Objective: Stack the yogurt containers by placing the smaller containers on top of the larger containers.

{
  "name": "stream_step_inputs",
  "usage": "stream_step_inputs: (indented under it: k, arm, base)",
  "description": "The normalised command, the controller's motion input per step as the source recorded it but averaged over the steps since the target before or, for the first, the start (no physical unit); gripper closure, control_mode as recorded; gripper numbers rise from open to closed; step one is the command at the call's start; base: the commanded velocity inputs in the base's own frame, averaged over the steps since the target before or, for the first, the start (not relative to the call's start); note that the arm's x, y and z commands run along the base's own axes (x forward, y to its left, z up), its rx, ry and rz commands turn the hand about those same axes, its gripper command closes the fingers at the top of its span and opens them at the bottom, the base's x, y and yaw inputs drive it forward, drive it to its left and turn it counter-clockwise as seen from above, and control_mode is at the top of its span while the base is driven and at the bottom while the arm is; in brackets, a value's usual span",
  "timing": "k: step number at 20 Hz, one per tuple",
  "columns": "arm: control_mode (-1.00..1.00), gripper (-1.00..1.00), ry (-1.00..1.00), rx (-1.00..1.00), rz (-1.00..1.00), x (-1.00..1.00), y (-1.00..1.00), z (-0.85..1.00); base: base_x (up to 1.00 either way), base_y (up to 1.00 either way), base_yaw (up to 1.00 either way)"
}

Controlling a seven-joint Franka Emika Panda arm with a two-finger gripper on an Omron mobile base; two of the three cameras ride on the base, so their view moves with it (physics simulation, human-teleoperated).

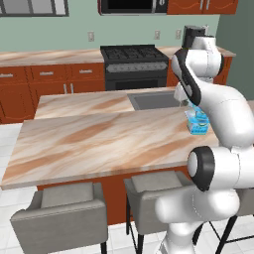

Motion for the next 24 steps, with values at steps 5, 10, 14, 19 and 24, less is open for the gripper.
stream_step_inputs:
  k: [5,10,14,19,24]
  arm:
    - [-1.0,1.0,0.0,0.0,-0.01,-0.43,-0.1,0.17]
    - [-1.0,1.0,0.0,0.0,0.0,-0.36,-0.07,0.12]
    - [-1.0,1.0,0.0,0.0,0.0,-0.29,-0.06,0.06]
    - [-1.0,1.0,-0.01,0.0,-0.01,-0.07,-0.16,0.07]
    - [-1.0,1.0,-0.01,0.0,-0.04,0.0,-0.24,0.03]
  base:
    - [0.0,0.0,0.0]
    - [0.0,0.0,0.0]
    - [0.0,0.0,0.0]
    - [0.0,0.0,0.0]
    - [0.0,0.0,0.0]
